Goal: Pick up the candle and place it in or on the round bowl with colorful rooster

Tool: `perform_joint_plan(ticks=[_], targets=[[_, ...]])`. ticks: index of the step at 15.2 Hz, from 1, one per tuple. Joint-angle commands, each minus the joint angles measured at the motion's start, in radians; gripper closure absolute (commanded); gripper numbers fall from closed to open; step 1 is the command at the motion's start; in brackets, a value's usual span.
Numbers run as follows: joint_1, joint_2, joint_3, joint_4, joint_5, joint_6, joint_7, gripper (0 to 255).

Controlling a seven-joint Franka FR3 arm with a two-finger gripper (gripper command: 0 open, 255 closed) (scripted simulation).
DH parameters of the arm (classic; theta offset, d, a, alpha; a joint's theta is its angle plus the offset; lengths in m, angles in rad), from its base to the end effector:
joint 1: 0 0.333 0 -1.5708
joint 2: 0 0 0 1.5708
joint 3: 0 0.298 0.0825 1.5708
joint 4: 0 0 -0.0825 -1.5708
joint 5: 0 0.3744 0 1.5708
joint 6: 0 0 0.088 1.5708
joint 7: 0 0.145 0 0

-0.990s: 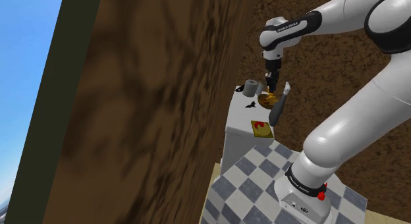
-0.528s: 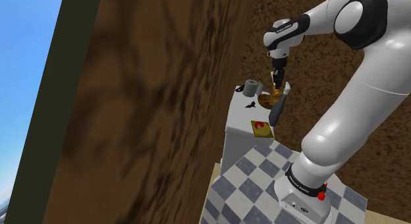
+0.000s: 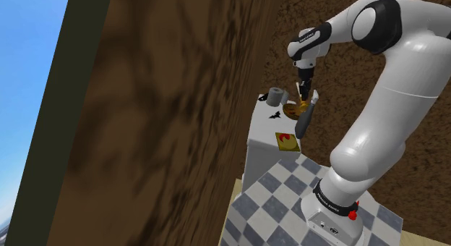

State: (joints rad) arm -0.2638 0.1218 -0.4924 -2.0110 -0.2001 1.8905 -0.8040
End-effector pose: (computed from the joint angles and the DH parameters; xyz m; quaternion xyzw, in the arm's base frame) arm 0.3724 -0.3787 0.3379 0.9842 0.0638 -0.1650 0.0044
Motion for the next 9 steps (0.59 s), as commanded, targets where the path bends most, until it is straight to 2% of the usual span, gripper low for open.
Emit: perform_joint_plan(ticks=[1, 4, 9], targets=[[-0.002, 0.010, -0.001, -0.016, 0.003, 0.025, 0.001, 255], [-0.006, 0.033, 0.000, -0.038, 0.010, 0.068, 0.002, 255], [-0.006, 0.033, 0.000, -0.038, 0.010, 0.068, 0.002, 255]])
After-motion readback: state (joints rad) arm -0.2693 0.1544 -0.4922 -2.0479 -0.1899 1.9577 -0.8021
